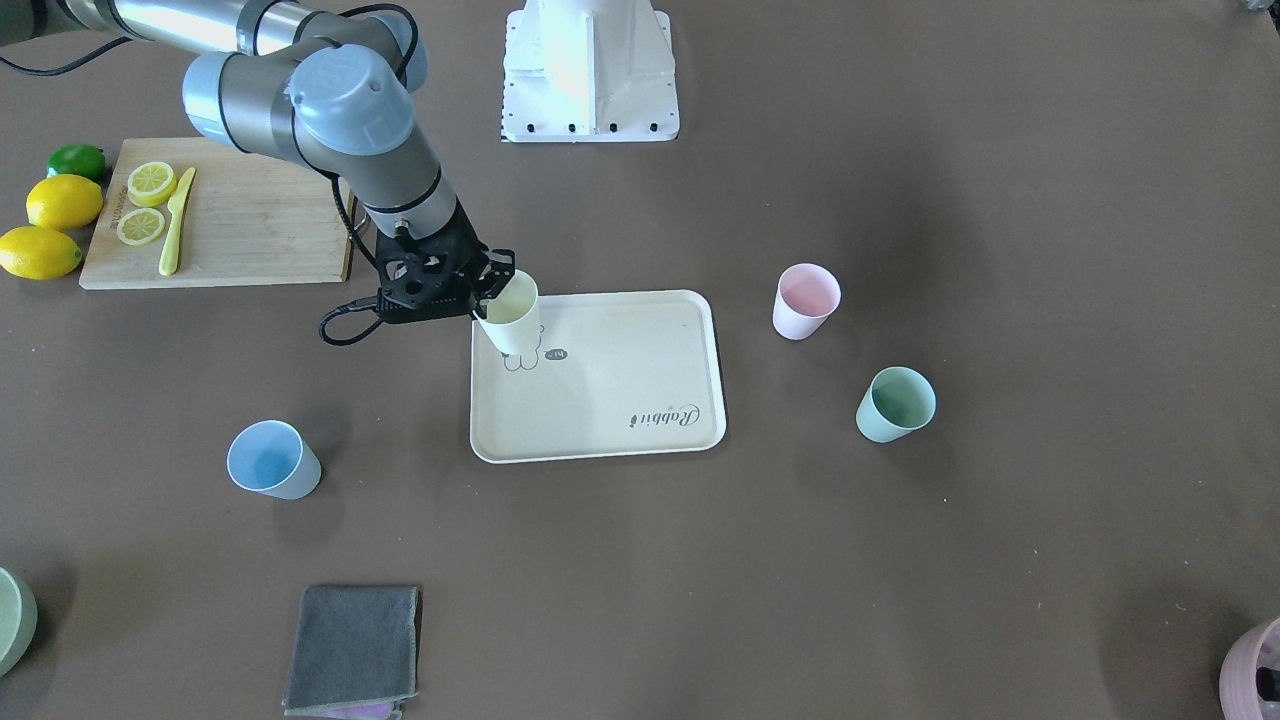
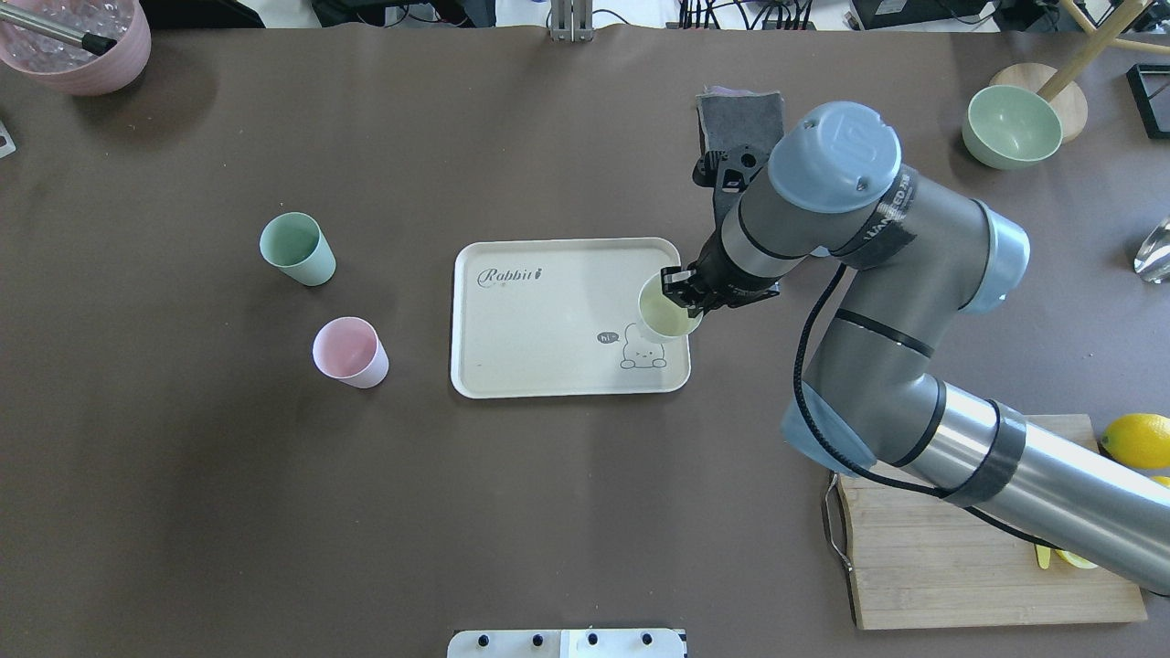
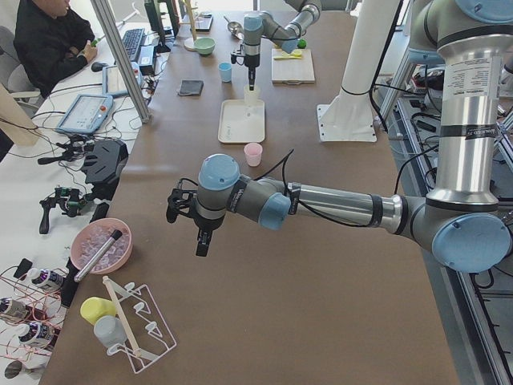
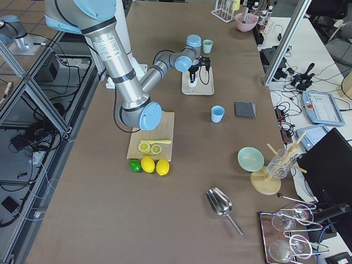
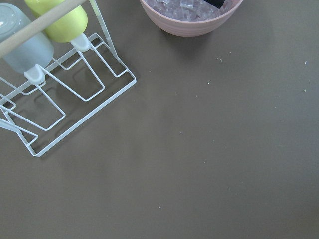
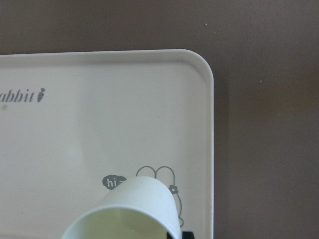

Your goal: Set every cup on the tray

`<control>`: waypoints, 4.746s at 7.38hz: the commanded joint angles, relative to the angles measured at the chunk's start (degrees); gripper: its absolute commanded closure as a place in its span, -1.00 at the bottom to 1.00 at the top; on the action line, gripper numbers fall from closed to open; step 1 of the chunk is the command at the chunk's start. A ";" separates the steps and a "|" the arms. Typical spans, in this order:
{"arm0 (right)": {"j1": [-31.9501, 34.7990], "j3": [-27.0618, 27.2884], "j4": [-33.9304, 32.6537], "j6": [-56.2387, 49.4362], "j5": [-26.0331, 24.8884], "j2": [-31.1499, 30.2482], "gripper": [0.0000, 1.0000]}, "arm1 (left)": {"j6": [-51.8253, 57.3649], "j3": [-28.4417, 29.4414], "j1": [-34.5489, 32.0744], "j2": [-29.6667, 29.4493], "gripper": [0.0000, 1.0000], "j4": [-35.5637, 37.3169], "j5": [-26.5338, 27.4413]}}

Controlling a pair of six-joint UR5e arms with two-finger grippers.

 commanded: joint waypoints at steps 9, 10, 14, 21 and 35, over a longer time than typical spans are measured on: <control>-1.25 -2.23 1.74 4.48 -0.35 0.59 -0.99 | -34.27 -14.32 22.25 -3.85 -0.96 0.08 -0.73; -0.12 -0.57 1.05 4.41 0.26 0.59 -0.99 | -38.30 -16.25 26.80 -3.85 -0.96 0.08 3.81; 9.10 0.42 0.69 2.14 8.07 -0.55 -0.99 | -49.84 -16.89 42.29 -7.00 -0.95 0.17 16.31; 14.83 0.24 -4.06 -7.43 9.15 -2.83 -0.99 | -52.94 -7.31 49.78 -15.02 -0.05 -0.09 21.43; 21.95 -0.29 -3.27 -22.13 9.15 -11.02 -0.99 | -57.50 4.98 53.65 -39.10 1.00 11.81 23.35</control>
